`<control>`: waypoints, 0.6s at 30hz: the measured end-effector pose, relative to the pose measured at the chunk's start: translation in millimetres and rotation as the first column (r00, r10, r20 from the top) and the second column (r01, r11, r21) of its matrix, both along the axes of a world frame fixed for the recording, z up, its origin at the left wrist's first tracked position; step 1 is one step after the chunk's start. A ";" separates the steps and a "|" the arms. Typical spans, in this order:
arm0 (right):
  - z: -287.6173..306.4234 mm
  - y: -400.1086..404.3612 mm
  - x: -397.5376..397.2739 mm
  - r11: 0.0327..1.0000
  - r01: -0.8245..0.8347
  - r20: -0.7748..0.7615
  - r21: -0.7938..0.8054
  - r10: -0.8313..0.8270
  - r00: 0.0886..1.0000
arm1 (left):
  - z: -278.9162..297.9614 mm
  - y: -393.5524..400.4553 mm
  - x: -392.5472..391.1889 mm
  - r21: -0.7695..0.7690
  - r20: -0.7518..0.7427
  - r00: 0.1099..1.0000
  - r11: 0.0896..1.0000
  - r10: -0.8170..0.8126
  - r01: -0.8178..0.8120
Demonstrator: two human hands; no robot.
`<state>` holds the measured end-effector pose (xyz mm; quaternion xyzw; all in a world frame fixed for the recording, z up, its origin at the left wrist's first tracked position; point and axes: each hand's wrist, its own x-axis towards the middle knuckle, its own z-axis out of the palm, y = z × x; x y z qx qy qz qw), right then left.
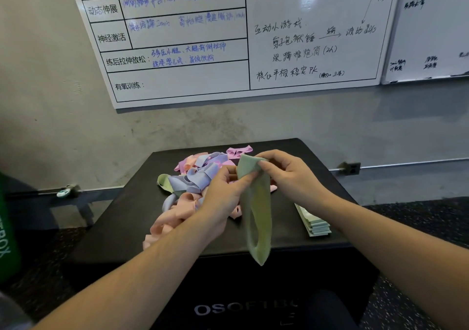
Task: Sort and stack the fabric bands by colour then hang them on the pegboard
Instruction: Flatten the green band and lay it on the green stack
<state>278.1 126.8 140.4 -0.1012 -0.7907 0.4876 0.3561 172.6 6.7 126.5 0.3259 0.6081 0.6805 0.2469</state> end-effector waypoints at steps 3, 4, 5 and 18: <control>0.9 -1.6 2.0 0.999 -0.011 0.010 -0.033 0.012 1.000 | -5.0 2.8 0.6 -0.029 0.011 0.999 0.998 -0.051 0.051; 1.4 -0.8 2.4 0.998 -0.006 0.015 -0.061 0.007 1.000 | -6.3 4.2 1.3 -0.047 -0.009 0.998 0.997 -0.066 0.066; 2.2 0.6 2.8 0.996 0.006 0.026 -0.091 -0.003 1.000 | -8.2 6.1 1.6 -0.069 -0.048 0.996 0.995 -0.079 0.075; -15.7 13.7 15.5 0.938 0.011 -0.024 -0.348 -0.021 1.000 | -14.9 36.9 12.7 -0.053 -0.099 0.991 0.995 -0.095 0.090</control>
